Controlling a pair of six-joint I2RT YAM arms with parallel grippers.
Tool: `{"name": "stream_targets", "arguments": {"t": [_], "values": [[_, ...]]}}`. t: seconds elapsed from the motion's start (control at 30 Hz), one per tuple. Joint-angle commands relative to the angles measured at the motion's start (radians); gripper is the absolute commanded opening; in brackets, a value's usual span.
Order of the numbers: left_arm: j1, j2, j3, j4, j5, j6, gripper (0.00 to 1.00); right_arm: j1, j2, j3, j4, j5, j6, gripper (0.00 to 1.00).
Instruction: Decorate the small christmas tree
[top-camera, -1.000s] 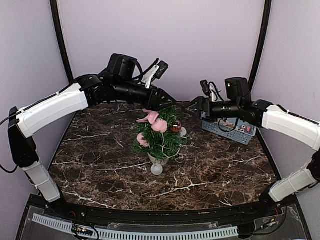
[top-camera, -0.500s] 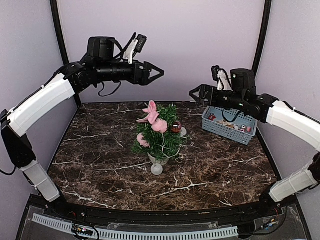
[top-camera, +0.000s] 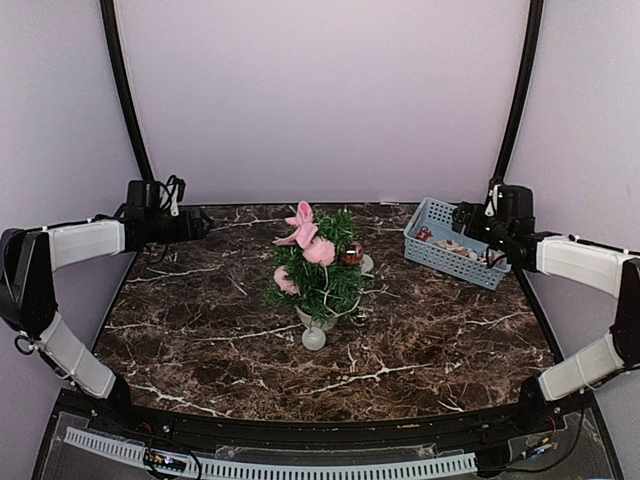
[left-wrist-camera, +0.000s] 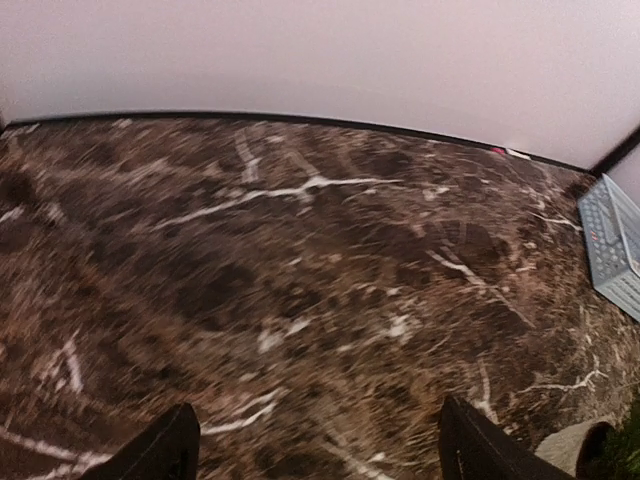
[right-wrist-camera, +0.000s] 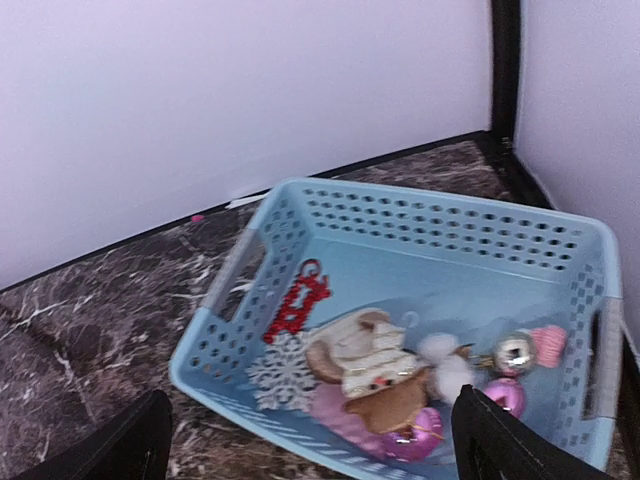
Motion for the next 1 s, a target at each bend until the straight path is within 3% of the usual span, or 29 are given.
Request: {"name": "stream_targets", "arguments": {"t": [0.0,0.13,0.23,0.4,0.67,0.97], "values": [[0.155,-0.226,-0.242,0.340,-0.027,-0.067,0.85,-0.089,-0.153,-0.123,0.199,0.081,-0.028,0.99],[0.197,-0.377,-0.531,0.500,-0.197,-0.025,0.87,-0.100,-0.266,-0.280,0.333,0.140,-0.069,0.99],[0.196,-0.468,-0.662,0.584,-0.328,0.014,0.87,-0.099,-0.339,-0.430,0.486,0.156,-0.106,0.99],[0.194,-0.523,-0.843,0.768,-0.318,0.115,0.87,-0.099,-0.388,-0.597,0.598,0.198,-0.201,0.99],[0.194,-0.418,-0.829,0.807,-0.287,0.139,0.89,-0.097,-0.450,-0.682,0.642,0.245,-0.220,0.99],[0.194,-0.418,-0.826,0.808,-0.294,0.119,0.90,-0.097,-0.439,-0.682,0.641,0.250,-0.208,0.99]]}}
